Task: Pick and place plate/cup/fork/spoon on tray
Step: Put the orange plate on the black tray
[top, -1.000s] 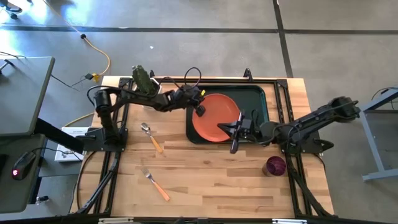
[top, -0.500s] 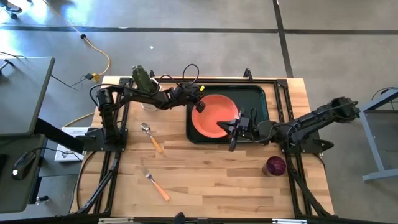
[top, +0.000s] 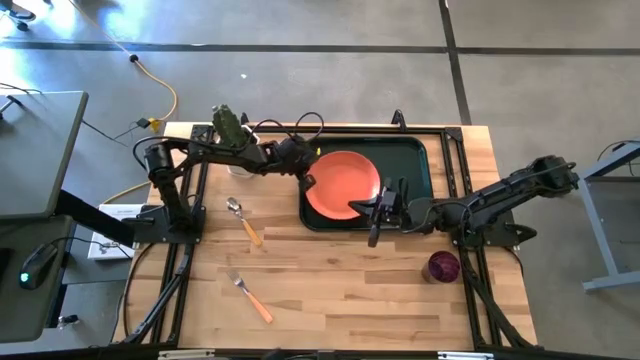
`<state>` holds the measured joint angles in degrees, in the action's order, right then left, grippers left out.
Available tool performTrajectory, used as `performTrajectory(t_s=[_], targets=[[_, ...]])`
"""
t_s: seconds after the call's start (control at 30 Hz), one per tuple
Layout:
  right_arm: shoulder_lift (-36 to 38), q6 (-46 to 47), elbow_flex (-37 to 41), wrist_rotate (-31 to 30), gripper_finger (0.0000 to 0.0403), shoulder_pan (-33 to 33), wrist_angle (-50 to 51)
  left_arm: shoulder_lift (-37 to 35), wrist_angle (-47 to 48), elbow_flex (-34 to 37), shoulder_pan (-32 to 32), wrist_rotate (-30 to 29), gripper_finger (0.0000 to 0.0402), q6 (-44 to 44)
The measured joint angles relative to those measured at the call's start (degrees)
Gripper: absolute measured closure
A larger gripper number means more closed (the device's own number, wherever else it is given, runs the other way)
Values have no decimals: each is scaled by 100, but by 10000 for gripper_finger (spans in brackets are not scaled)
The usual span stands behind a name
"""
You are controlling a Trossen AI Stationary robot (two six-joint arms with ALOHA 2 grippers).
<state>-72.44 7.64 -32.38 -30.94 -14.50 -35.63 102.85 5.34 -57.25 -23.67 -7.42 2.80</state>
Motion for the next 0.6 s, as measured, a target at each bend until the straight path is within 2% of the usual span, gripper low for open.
performTrajectory(t_s=[0.07, 0.33, 0.6], targets=[[0, 2, 0, -15, 402, 0, -21, 21, 168, 2, 0, 189, 380, -4], [5, -12, -2, -14, 402, 0, -685, 427, -252, 11, 131, 419, 389, -23], [20, -312, -211, -13, 402, 0, -652, 724, -1505, 1, 242, 555, 389, -4]])
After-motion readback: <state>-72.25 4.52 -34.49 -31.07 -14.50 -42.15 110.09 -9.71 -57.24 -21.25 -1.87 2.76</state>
